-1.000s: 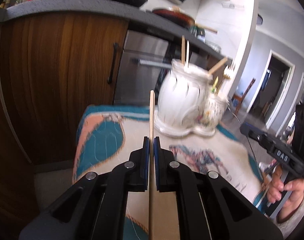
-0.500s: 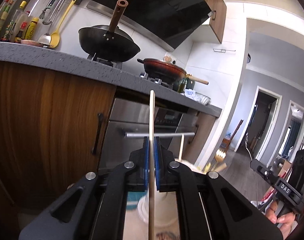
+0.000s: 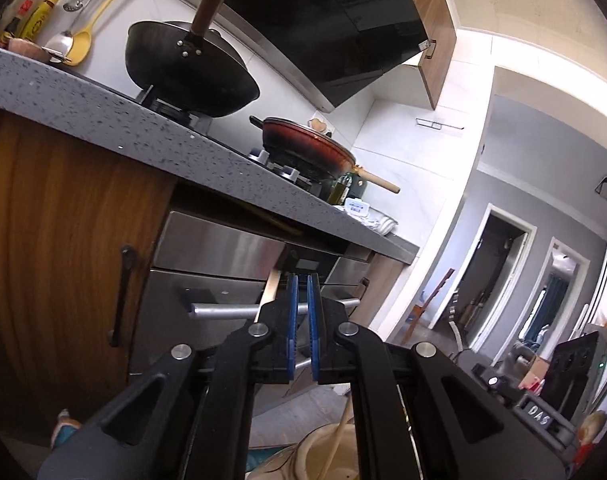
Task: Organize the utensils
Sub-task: 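Lift the chopstick over the tall white pot while the right gripper carries the silver spoon to the flowered pot, then lower the chopstick and silver spoon into their pots and open both grippers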
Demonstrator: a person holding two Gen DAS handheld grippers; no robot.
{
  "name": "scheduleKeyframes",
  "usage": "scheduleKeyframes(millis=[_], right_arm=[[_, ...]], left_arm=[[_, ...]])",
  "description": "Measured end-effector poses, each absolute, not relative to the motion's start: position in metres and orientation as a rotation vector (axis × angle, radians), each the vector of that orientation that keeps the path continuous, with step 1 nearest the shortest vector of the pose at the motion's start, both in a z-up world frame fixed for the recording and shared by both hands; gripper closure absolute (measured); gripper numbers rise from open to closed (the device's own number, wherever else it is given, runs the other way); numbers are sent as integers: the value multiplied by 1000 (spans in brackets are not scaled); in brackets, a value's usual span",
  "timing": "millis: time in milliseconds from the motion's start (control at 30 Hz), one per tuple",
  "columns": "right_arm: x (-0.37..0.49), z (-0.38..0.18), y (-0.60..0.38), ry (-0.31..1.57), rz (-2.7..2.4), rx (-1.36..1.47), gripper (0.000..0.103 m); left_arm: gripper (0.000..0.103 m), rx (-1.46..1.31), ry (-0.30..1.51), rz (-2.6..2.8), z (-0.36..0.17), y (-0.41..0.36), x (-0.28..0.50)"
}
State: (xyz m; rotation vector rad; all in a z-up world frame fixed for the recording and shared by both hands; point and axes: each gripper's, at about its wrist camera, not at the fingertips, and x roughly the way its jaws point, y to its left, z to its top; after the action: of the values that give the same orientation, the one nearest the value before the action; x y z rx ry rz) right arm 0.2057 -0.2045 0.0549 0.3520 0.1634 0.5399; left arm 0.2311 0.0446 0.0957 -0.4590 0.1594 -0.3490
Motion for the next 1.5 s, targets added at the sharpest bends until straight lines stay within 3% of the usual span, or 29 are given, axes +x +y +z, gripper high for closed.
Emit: scheduleKeyframes(millis=[100, 567, 867, 1500], right_arm=[[209, 47, -203, 175, 543, 340, 99], [223, 26, -193, 189, 511, 329, 99], [231, 18, -181, 189, 449, 257, 99], [173, 9, -188, 252, 450, 160, 99]], left_arm=[[103, -478, 160, -367, 94, 44, 231], [103, -443, 331, -224, 42, 77, 217], [103, -421, 349, -228, 33, 74, 220], [103, -312, 432, -109, 20, 74, 186]])
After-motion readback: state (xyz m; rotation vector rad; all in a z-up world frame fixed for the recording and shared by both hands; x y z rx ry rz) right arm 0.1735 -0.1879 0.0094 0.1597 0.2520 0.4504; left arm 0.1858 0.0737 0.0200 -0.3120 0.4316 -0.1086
